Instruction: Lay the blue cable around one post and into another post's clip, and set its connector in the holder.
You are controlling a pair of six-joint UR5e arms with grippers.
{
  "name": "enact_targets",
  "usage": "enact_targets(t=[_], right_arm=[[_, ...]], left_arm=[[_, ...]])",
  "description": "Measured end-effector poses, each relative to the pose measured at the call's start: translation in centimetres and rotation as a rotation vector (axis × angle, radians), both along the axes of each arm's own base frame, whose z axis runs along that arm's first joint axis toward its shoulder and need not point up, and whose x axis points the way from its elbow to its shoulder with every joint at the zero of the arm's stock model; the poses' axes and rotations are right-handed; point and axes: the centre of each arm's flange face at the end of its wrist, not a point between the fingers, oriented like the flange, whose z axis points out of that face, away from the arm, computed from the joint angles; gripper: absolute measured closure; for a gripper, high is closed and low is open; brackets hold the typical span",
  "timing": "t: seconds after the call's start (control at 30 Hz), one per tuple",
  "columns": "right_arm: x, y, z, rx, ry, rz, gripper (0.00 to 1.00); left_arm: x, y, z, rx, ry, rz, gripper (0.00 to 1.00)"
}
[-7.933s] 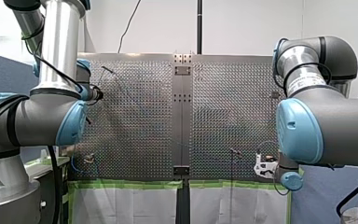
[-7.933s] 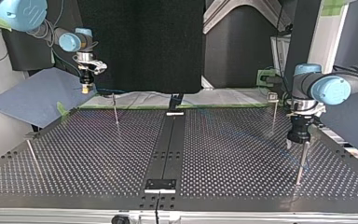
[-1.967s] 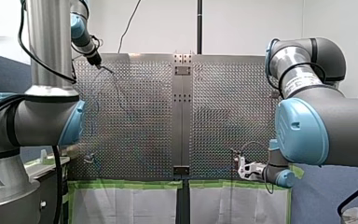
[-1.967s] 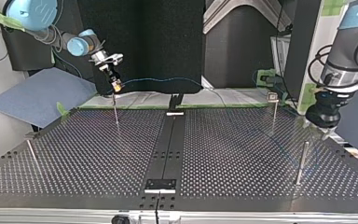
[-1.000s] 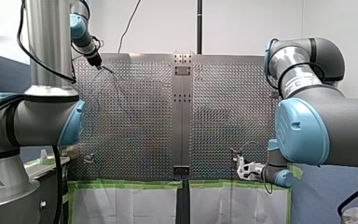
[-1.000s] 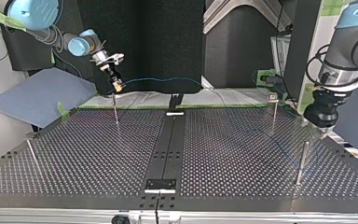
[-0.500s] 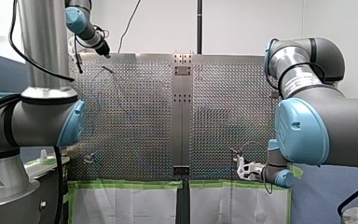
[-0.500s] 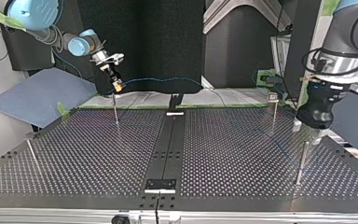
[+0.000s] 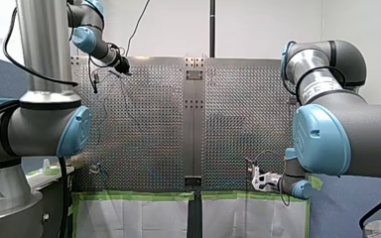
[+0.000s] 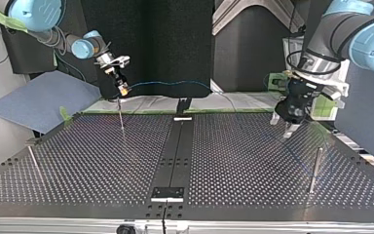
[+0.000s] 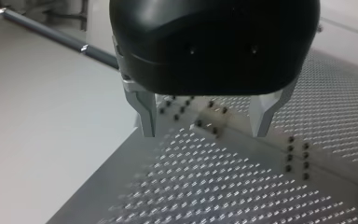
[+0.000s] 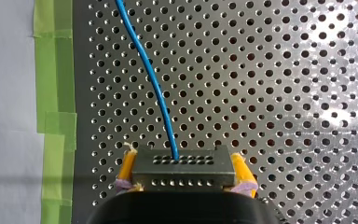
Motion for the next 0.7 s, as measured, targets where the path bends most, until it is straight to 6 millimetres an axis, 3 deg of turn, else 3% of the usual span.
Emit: enact_targets(t=[0.37,0.7], right_arm=[[0.1,0.0,0.0,-0.001,0.000,0.001,1.00],[-0.7,-0.9,0.2,-0.008,0.003,-0.051,1.00]], left_arm=[[-1.2,-1.5,-3.9,0.095,0.010,0.004,0.02],[-1.4,-1.7,-9.0,0.105,0.047,0.015,0.02]])
